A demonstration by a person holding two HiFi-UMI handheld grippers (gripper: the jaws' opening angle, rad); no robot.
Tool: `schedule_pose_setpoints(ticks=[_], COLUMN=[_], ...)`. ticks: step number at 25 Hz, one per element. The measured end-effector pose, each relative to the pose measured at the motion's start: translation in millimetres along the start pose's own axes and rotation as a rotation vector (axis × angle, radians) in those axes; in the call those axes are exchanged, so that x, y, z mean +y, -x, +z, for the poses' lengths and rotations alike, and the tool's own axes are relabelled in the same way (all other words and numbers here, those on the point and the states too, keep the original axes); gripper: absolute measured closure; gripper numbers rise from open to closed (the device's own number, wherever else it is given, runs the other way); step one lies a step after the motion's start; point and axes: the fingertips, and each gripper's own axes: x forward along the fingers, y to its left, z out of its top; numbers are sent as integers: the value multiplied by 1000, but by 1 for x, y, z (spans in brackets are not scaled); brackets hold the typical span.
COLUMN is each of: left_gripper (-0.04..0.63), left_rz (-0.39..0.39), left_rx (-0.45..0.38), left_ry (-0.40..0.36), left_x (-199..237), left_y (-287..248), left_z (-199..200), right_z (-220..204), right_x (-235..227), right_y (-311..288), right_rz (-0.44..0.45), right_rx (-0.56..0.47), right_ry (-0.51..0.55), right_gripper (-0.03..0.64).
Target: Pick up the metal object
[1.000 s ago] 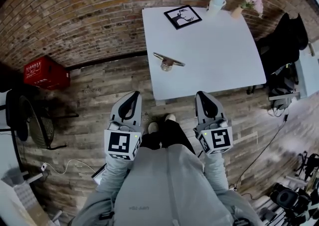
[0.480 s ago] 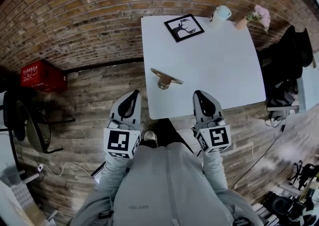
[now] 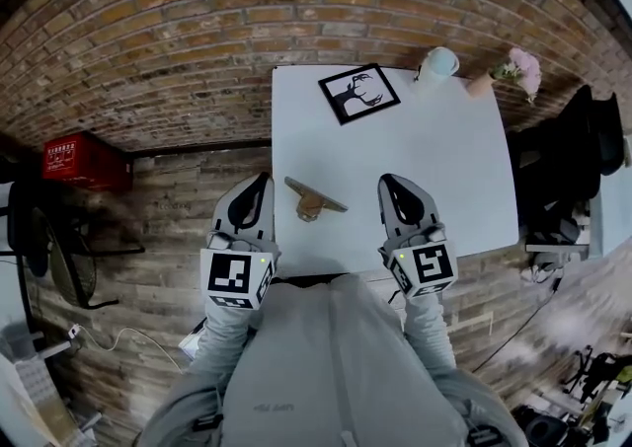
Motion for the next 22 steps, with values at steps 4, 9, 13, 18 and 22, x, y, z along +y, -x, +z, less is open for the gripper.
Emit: schedule_pose_setpoints(ticks=[4, 9, 13, 18, 22], left_gripper=[568, 568, 568, 568, 568], left_rz=[33, 39, 20, -9, -27], left_rx=[7, 22, 25, 30, 53], left_ry=[3, 10, 9, 7, 8], left_x=[3, 5, 6, 9, 9], left_y=[-12, -16, -18, -22, -24], left_z=[2, -2, -2, -4, -13], right_z=[1, -4, 0, 1, -2], right_x=[-12, -13, -5, 2, 4], right_y=[-11, -18, -24, -31, -32], right_rz=[30, 44, 56, 40, 23], right_rx=[-2, 12, 9, 7, 16], right_ry=[3, -3, 5, -1, -19], right_gripper=[592, 592, 592, 591, 592])
